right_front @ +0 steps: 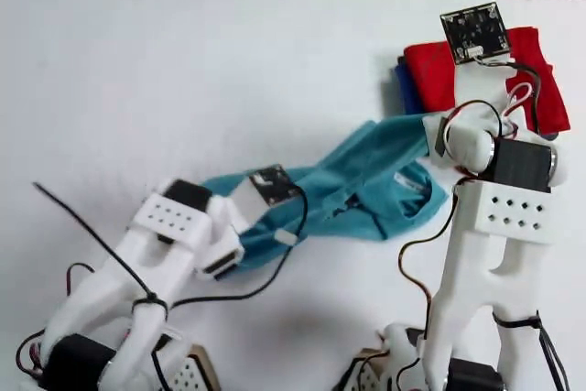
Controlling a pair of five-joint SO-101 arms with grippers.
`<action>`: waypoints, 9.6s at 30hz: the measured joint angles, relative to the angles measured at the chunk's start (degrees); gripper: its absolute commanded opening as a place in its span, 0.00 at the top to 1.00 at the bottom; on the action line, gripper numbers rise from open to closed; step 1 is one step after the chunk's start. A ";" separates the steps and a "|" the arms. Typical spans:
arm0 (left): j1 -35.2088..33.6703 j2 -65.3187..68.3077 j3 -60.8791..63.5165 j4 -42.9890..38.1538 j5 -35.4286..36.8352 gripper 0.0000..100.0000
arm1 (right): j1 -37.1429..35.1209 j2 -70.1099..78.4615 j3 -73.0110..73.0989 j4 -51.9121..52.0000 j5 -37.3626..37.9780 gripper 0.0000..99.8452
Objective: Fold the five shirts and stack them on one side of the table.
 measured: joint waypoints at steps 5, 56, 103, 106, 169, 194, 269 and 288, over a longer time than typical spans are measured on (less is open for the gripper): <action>4.48 0.00 0.26 2.02 2.37 0.85 | 0.00 0.00 0.00 0.00 0.00 0.98; -13.80 0.00 -52.04 30.86 0.53 0.97 | -5.98 0.09 -12.84 -8.70 0.00 0.98; -23.03 -24.97 -74.99 31.03 0.00 0.97 | 1.05 -5.63 -64.79 2.46 3.08 0.98; -23.03 -28.40 -74.99 31.12 0.18 0.97 | 1.05 -8.62 -64.79 3.96 3.08 0.98; -29.80 96.88 -146.55 15.47 0.18 0.97 | -14.15 81.76 -66.37 -24.35 2.99 0.98; -28.48 96.53 -146.90 29.98 0.35 0.97 | -14.15 83.08 -83.52 -7.03 2.99 0.98; -29.19 15.82 -22.86 11.96 -8.53 0.97 | -2.11 -15.65 31.82 -0.44 11.52 0.98; -29.19 15.82 -13.71 8.26 -8.70 0.97 | 6.33 -34.11 49.85 6.15 24.09 0.98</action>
